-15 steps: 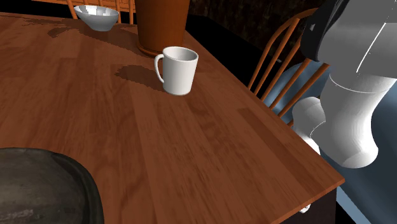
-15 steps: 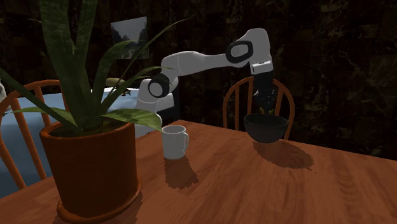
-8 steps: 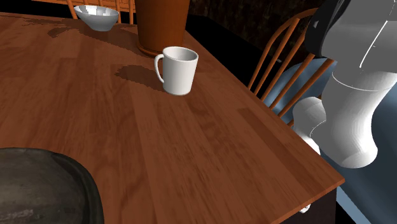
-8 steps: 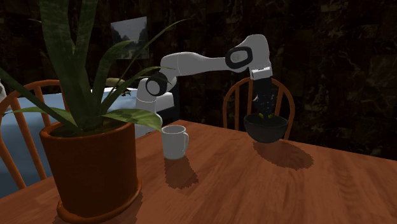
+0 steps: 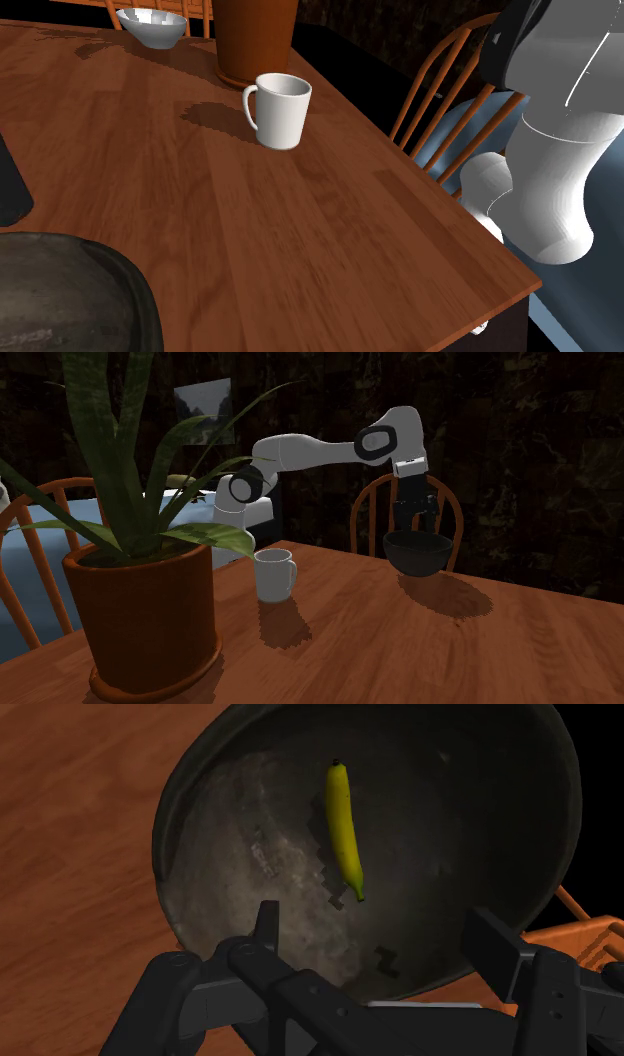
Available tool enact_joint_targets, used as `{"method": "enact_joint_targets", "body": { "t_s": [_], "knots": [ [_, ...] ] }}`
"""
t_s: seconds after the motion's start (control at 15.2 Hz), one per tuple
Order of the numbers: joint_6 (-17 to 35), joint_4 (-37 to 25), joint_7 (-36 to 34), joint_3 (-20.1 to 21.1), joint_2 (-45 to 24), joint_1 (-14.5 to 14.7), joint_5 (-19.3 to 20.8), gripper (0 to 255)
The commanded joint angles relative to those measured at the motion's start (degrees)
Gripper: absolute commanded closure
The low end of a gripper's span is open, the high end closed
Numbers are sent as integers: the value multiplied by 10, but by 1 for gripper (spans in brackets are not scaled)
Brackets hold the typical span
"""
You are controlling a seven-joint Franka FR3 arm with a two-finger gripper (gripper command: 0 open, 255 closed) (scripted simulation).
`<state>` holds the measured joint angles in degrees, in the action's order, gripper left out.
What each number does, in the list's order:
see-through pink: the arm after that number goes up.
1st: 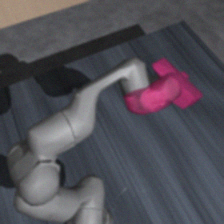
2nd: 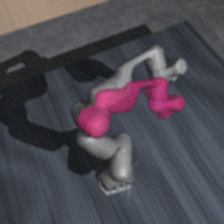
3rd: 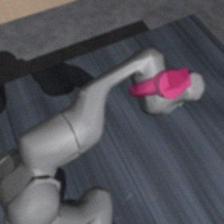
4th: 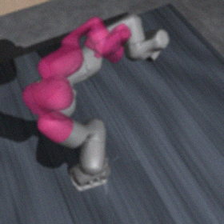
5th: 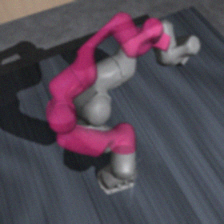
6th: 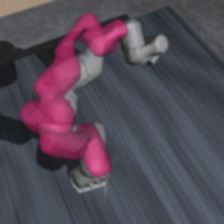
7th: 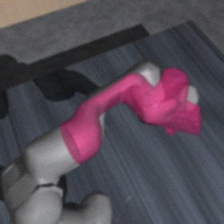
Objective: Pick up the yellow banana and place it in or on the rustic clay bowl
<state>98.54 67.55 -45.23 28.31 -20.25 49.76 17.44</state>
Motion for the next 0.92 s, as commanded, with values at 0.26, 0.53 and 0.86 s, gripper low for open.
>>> {"method": "enact_joint_targets", "body": {
  "t_s": [0.26, 0.53, 0.86],
  "knots": [
    [-65, -75, 4, 2, -11, 18, 7, 0],
    [-84, -100, 5, 2, -16, 24, 11, 0],
    [-84, -100, 5, 2, -16, 24, 11, 0]
  ]
}}
